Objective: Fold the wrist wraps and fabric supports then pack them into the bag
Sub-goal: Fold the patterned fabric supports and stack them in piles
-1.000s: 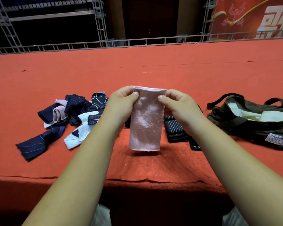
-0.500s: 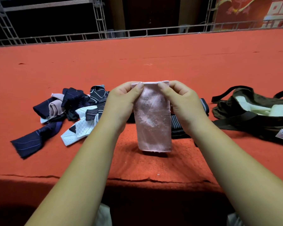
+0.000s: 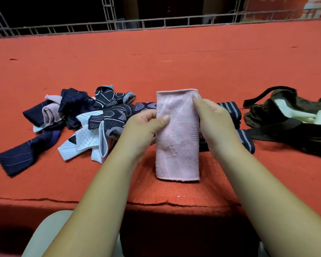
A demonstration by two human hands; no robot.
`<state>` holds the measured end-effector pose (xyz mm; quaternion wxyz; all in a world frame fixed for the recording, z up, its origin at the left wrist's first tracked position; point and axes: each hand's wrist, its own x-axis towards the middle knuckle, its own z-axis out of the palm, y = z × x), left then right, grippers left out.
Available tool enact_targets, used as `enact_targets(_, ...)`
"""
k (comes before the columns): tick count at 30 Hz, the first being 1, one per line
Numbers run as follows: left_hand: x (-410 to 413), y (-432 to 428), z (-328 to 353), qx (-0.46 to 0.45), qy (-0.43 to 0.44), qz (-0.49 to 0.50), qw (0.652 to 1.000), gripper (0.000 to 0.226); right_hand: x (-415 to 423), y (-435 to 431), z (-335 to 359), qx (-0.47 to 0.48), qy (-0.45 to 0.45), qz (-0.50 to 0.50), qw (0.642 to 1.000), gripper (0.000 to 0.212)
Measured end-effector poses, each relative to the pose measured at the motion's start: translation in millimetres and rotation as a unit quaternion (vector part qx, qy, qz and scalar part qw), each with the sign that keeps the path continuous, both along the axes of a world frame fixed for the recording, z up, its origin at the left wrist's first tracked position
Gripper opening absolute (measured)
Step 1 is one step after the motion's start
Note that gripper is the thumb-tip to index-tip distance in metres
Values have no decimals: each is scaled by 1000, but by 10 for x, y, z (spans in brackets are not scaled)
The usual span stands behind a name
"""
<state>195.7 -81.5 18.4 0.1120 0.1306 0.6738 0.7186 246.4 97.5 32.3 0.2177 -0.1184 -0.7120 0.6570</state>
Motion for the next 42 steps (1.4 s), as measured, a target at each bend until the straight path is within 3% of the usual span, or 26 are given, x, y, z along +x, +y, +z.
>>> enact_targets(2,-30,21,-29,18,-13,18,1000,16,53,19,-91,33,-30,19,999,43)
enact_targets(6,-105,5,-44,48,-21,51,997,12,107,18,-262,83,-56,80,992,17)
enact_targets(10,-149,-38,-96,17,-14,58,998,14,81,48,-346,78,-50,87,992,12)
enact_targets(17,-110,-60,-75,24,1,39,999,18,17,55,-335,-32,-14,89,995,20)
enact_targets(24,-128,-192,-36,-26,44,-1,999,21,60,107,-267,-43,-7,105,994,12)
enact_targets(27,-138,-235,-13,-34,72,6,997,24,66,135,-242,-24,-2,117,993,19)
enact_targets(32,-149,-235,1,11,35,-34,999,27,65,130,-237,-30,5,118,993,34)
enact_targets(36,-129,-212,18,25,5,-43,999,36,63,104,-255,-54,4,118,991,24)
enact_targets(40,-132,-207,40,11,-4,-26,1000,41,34,92,-260,-94,-1,98,991,38)
enact_targets(42,-134,-203,44,14,2,-26,1000,40,7,113,-264,-100,9,118,988,34)
